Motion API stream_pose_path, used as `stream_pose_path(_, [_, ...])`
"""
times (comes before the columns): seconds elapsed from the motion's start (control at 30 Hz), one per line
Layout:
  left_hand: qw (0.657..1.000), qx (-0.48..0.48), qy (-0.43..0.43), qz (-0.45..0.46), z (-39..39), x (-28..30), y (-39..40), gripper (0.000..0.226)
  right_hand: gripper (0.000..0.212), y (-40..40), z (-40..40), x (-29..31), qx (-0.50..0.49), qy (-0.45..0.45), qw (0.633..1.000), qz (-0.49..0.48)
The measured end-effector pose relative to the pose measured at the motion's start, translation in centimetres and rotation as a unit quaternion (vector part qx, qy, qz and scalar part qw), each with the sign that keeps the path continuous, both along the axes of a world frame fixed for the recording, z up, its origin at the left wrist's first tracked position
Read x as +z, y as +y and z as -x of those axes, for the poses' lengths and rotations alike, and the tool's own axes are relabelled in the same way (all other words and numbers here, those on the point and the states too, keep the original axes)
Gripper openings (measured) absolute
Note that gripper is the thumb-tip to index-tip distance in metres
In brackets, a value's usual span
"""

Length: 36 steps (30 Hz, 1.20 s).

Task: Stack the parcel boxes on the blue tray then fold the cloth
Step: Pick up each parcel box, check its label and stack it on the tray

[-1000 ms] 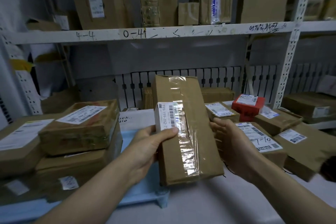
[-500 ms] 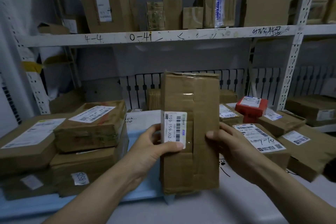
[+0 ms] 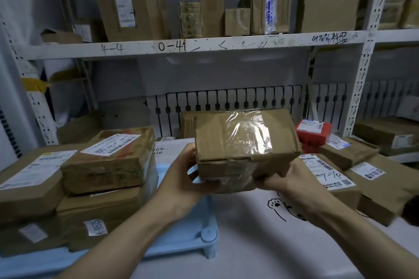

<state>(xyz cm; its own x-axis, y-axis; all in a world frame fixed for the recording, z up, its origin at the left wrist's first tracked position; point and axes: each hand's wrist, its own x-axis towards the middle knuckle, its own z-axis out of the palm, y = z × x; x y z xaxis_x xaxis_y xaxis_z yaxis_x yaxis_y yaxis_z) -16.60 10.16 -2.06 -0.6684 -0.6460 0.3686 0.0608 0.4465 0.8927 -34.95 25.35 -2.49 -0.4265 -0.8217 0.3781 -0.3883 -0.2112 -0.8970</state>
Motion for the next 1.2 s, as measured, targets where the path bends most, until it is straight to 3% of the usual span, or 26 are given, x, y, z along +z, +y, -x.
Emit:
stream_pose_path(0.23, [1.0,-0.005,0.0,0.0,-0.4,0.1,0.5,0.053,0.05,0.0,-0.3,-0.2,-0.006,0.025,1.0,-0.018])
stream_pose_path(0.5, [0.999,0.018,0.031,-0.04,0.0,0.6,0.4,0.054,0.061,-0.1,-0.7,-0.5,-0.06,0.036,0.997,0.02])
stream_pose_path(0.6, [0.997,0.058,0.052,-0.025,0.0,1.3,0.5,0.07,0.061,-0.1,-1.0,-0.1,-0.105,0.05,0.993,0.028])
stream_pose_path(0.73, [0.987,0.146,0.066,-0.004,-0.6,1.6,0.9,0.11,0.06,-0.4,-1.0,-0.1,-0.204,0.094,0.973,0.051])
stream_pose_path(0.8, [0.979,0.185,0.053,0.074,-0.8,1.7,1.2,0.117,0.061,-0.6,-0.7,-0.2,-0.25,0.149,0.955,0.047])
stream_pose_path(0.87, [0.955,0.213,0.027,0.207,-0.9,2.1,1.4,0.116,0.061,-0.7,-0.5,-0.5,-0.288,0.211,0.933,0.036])
stream_pose_path(1.0, [0.856,0.227,-0.075,0.458,-0.3,2.9,1.9,0.107,0.068,-0.8,-0.5,-0.7,-0.313,0.308,0.898,0.012])
stream_pose_path(1.13, [0.778,0.198,-0.165,0.573,0.5,3.1,2.3,0.098,0.065,-0.8,-0.9,-0.5,-0.299,0.377,0.876,0.021])
stream_pose_path(1.2, [0.763,0.196,-0.189,0.585,0.8,3.1,2.3,0.092,0.064,-0.8,-1.2,-0.4,-0.284,0.393,0.874,0.024])
